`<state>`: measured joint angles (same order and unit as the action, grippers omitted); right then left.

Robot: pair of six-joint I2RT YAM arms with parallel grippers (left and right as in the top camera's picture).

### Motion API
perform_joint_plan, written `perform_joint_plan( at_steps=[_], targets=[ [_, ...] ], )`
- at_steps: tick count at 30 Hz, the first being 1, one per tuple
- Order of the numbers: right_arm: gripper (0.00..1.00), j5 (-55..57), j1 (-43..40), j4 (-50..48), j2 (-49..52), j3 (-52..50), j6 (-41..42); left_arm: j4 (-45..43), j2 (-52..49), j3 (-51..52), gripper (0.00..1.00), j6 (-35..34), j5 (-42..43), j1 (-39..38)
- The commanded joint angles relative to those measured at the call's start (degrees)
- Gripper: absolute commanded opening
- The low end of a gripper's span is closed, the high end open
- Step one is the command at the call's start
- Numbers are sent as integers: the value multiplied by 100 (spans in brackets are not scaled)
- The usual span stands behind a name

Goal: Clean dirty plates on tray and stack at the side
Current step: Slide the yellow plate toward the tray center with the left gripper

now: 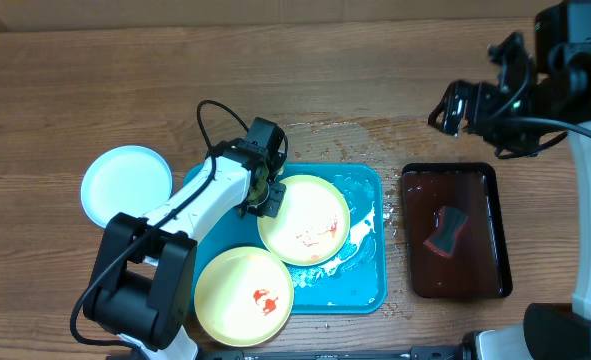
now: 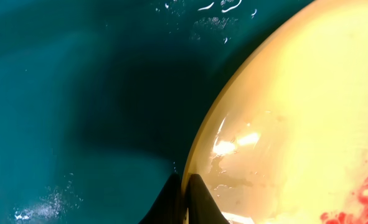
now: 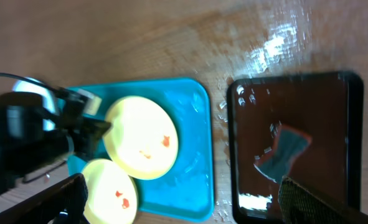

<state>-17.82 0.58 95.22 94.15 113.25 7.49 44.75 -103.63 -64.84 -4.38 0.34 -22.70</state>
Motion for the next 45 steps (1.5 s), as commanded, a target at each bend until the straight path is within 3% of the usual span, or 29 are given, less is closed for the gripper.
perform_joint_plan(
  at_steps=[1,5,14,17,18,20,21,22,24,25,27,28,32,36,39,43,45],
  targets=[
    [100,326,11,-177,-20,-623,262,9,-83,-74,4,-308,-243,90],
    [100,363,7,-483,-20,-1193,485,83,-83,-72,4,-1097,-361,173],
    [100,299,11,-715,-22,-1355,758,769,-83,-52,4,-4153,-302,114],
    [100,271,11,-737,-22,-1355,758,695,-83,-52,6,-4723,-70,111],
    [100,273,11,-737,-22,-1355,756,601,-83,-52,25,-4728,-35,114],
    [100,273,11,-737,-22,-1355,756,476,-83,-52,50,-4712,-28,114],
    [100,273,11,-737,-22,-1355,754,435,-83,-52,55,-4656,-33,114],
    [100,273,11,-734,-22,-1355,752,415,-83,-52,70,-4638,-57,122],
    [100,273,11,-750,-22,-1355,748,400,-83,-52,84,-4575,-87,125],
    [100,273,11,-780,-22,-1355,732,243,-83,-52,84,-4153,-122,125],
    [100,273,11,-802,-22,-1355,726,39,-83,-52,76,-3488,-234,125],
    [100,271,11,-798,-22,-1355,678,-140,-83,-52,65,-2697,-343,125],
    [100,269,11,-754,-22,-1355,601,-378,-83,-52,56,-710,-385,136],
    [100,271,11,-726,-22,-1355,597,-282,-87,-52,52,802,-396,140],
    [100,269,11,-726,-22,-1355,597,-219,-94,-50,39,1266,-350,179],
    [100,271,11,-715,-22,-1355,597,-262,-109,-50,6,1405,-111,282],
    [100,271,11,-688,-22,-1355,577,-271,-146,-50,4,1405,-52,334]
  ],
)
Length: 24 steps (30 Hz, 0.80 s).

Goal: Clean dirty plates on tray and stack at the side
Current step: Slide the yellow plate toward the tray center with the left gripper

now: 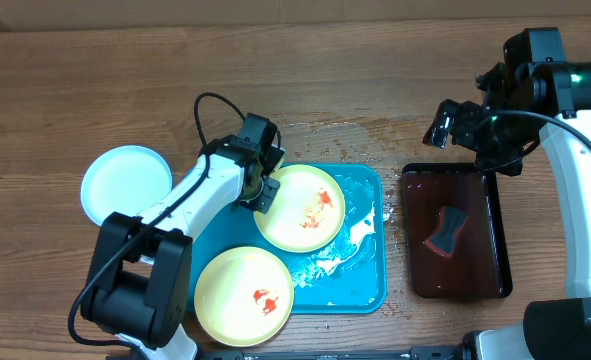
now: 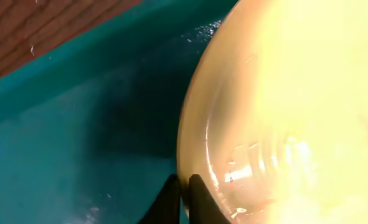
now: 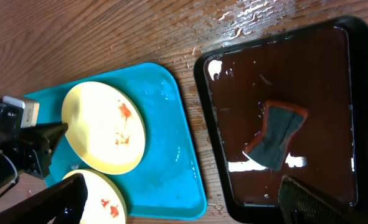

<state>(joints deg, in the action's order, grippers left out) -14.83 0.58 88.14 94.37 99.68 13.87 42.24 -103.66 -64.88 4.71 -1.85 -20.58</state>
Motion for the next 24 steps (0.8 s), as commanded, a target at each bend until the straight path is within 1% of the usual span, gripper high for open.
perform_joint_plan(
  at_steps=[1,3,8,9,10,11,12,13,15,17,18,19,20,23,24],
  targets=[
    [100,-26,11,31,-44,2,-61,-13,-181,-46,4,492,168,151],
    [100,-24,11,44,-44,2,-61,-4,-280,-42,4,492,256,203],
    [100,-26,11,39,-44,2,-59,101,-553,-42,4,210,487,258],
    [100,-24,11,39,-44,2,-59,133,-570,-42,9,205,494,256],
    [100,-24,11,39,-44,2,-59,162,-575,-42,18,205,487,256],
    [100,-26,11,39,-44,2,-59,173,-573,-42,24,208,485,256],
    [100,-26,11,37,-44,2,-59,173,-573,-42,28,208,463,256],
    [100,-26,11,37,-44,2,-57,168,-573,-42,30,205,461,256],
    [100,-26,11,37,-44,2,-59,173,-573,-42,40,170,463,258],
    [100,-26,11,39,-44,2,-61,175,-573,-42,42,151,463,258],
    [100,-26,11,39,-44,2,-59,173,-573,-42,36,146,468,258],
    [100,-24,11,37,-44,2,-59,173,-573,-42,18,144,468,258],
    [100,-24,11,33,-44,2,-59,173,-573,-42,4,118,474,258],
    [100,-24,11,-15,-44,2,-59,212,-573,-42,4,92,590,256],
    [100,-17,11,-22,-44,2,-59,214,-573,-42,4,-33,599,256]
  ],
)
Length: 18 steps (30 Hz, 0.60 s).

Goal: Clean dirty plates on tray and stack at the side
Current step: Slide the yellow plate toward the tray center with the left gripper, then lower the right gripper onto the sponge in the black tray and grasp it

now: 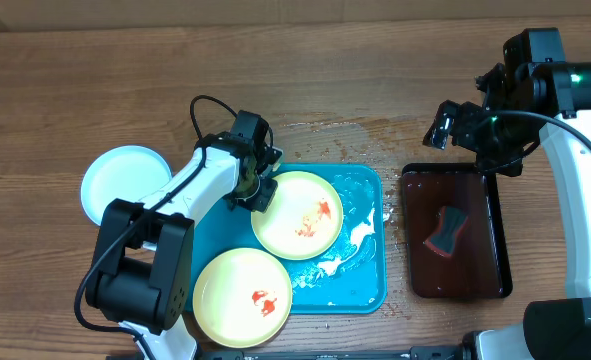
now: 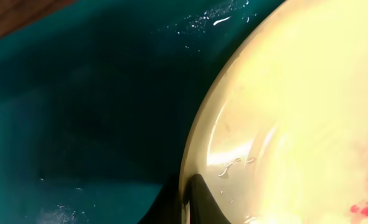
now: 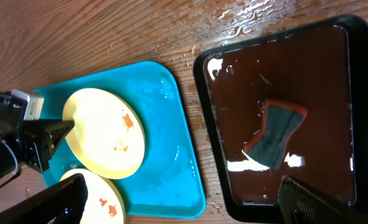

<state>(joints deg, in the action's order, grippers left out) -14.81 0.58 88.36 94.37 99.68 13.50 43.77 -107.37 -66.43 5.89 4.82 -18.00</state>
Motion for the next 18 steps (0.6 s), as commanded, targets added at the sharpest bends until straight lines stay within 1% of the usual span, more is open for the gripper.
perform_joint_plan(
  at_steps=[1,3,6,9,11,12,13,14,15,17,18],
  targets=[
    [100,17,4,-46,-44,2,-17,59,-201,114,4,-317,-85,-2],
    [96,332,4,-46,-44,2,118,57,-201,114,4,-868,-151,0],
    [92,935,4,-76,-44,2,640,85,-201,114,4,-2157,-570,2],
    [82,1025,4,-199,-44,2,787,142,-201,114,4,-3237,-632,0],
    [82,1027,4,-229,-44,2,831,249,-201,114,4,-3707,-662,-7],
    [82,1027,7,-232,-44,2,870,289,-201,114,4,-3915,-673,-4],
    [82,1027,7,-236,-42,2,868,289,-201,114,4,-3976,-662,-7],
    [80,1029,7,-234,-42,2,868,286,-201,114,4,-3974,-647,-13],
    [75,1025,7,-223,-42,2,872,295,-201,114,4,-3974,-669,-13],
    [73,1027,7,-184,-44,-7,887,361,-201,114,5,-3974,-667,-13],
    [68,1027,7,-162,-44,-33,885,404,-201,114,4,-3934,-667,-20]
  ],
)
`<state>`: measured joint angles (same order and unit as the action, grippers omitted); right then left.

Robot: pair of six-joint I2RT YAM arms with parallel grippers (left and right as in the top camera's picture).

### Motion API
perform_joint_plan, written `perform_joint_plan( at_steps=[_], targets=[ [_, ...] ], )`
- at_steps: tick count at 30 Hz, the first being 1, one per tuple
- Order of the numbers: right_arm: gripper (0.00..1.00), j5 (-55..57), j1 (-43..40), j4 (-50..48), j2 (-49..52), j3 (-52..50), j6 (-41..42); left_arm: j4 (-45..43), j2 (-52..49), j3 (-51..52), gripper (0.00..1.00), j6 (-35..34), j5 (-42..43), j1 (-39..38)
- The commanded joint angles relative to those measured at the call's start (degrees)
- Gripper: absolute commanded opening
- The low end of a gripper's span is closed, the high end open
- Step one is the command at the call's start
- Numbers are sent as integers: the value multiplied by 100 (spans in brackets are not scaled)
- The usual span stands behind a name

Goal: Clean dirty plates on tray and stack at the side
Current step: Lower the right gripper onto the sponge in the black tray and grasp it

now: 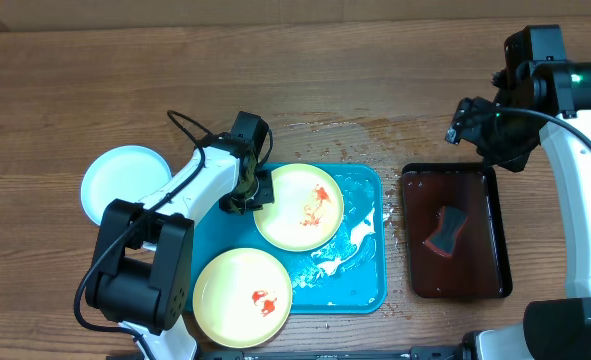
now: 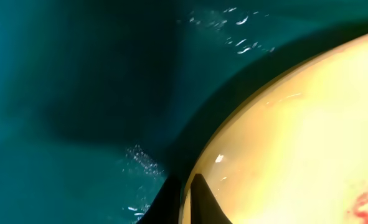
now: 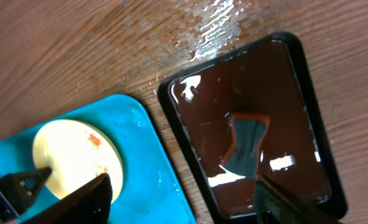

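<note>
A yellow plate [image 1: 298,207] with red stains lies on the blue tray [image 1: 365,280]. My left gripper [image 1: 257,190] is shut on that plate's left rim. In the left wrist view its fingertips [image 2: 185,199] pinch the plate [image 2: 296,143] edge, with dark shadow on the tray [image 2: 78,93] beside it. A second stained yellow plate [image 1: 243,297] sits at the tray's near left corner. My right gripper [image 1: 472,120] hangs open above the far end of the black tray [image 1: 495,230], which holds a sponge [image 1: 445,231]. From the right wrist, the sponge [image 3: 246,146] lies below the gripper [image 3: 184,199].
A pale blue plate [image 1: 125,184] rests on the wood left of the blue tray. White foam streaks [image 1: 350,245] lie on the tray's right part. Water spots [image 1: 375,128] wet the table behind both trays. The black tray holds dark liquid.
The held plate sits slightly farther back and has turned a little with my left wrist. My right gripper has shifted a bit to the right, with the sponge tray more central in its view.
At first my left gripper was shut on the upper plate's left rim, the stain near the plate's front, and my right arm was high at the far right. By the later moments the plate had turned and the right gripper hung over the black tray's far end, as now.
</note>
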<state>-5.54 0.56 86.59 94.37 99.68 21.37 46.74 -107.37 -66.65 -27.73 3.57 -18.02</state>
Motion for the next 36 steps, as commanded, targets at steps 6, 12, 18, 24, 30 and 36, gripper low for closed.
perform_joint_plan(
  at_steps=[6,12,18,24,30,36],
  targets=[
    [86,118,9,-59,-44,-868,98,-22,-201,136,4,938,-549,-190],
    [100,35,9,-774,-44,-2111,326,-247,-201,133,4,1255,-505,-225],
    [86,61,-9,-1443,-44,-2870,769,-350,-201,133,4,1541,-326,-227],
    [83,55,-240,-1773,-42,-3340,846,-415,-201,133,4,1650,-334,-225],
    [88,9,-457,-2055,-42,-3757,673,-468,-201,133,4,1740,-330,-225],
    [81,-35,-455,-2312,-42,-4013,640,-503,-201,136,4,1749,-334,-225]
  ],
)
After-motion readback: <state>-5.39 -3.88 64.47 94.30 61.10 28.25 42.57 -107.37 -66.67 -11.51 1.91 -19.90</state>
